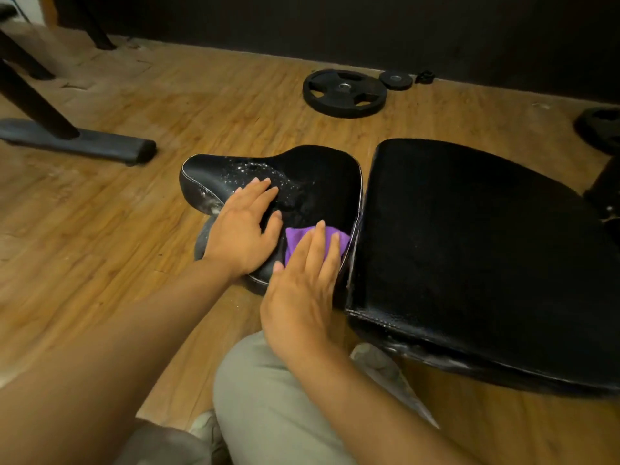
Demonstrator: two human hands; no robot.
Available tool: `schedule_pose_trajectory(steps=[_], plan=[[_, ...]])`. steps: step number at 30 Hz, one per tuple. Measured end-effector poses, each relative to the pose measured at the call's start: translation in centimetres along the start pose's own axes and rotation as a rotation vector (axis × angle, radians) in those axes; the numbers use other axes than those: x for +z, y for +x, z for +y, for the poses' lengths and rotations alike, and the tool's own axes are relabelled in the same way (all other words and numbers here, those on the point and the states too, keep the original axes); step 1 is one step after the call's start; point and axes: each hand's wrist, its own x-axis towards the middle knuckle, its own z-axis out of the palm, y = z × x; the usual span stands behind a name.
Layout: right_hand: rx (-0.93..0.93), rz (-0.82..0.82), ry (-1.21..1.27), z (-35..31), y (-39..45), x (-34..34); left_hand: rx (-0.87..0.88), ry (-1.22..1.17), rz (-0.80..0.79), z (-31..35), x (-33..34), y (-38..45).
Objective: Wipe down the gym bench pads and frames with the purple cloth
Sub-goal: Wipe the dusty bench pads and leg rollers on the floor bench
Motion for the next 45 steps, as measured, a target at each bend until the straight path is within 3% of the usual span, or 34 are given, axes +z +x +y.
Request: schedule_pose_trajectory(steps=[4,6,10,18,27,31,40,45], plan=[[-0.06,-0.047,-0.027,0.7,0.2,-0.7,0.075,0.015,-0.061,-1.1,-0.9,-0.1],[-0.067,-0.16,-0.067,1.7,2.3,-1.6,0.084,0.024,-0.082,-1.4,-1.0,-0.2],[0.172,-0.178,-0.062,0.9,8.1,-2.7,0.094,0.046,-0.112,-1.5,-1.2,-0.3],[0.007,0.071,0.022,1.9,-1.4,0.3,0.137,0.043,-0.11,-1.9,-1.1,-0.3],[0.343,-0.234,0.059,0.0,9.9,-3.6,0.127,0.053,-0.098,-1.6,-1.2,-0.5],[0.422,-0.209,0.156,-0.4,13.7,-4.4,0.121,0.054,-0.101,-1.7,-1.0,-0.4],[0.106,-0.183,0.087,2.0,3.7,-3.6,0.138,0.058,-0.076,-1.9,-0.8,-0.4],[0.057,-0.242,-0.121,1.8,5.7,-3.0,0.133,0.06,-0.07,-1.9,-0.9,-0.5]])
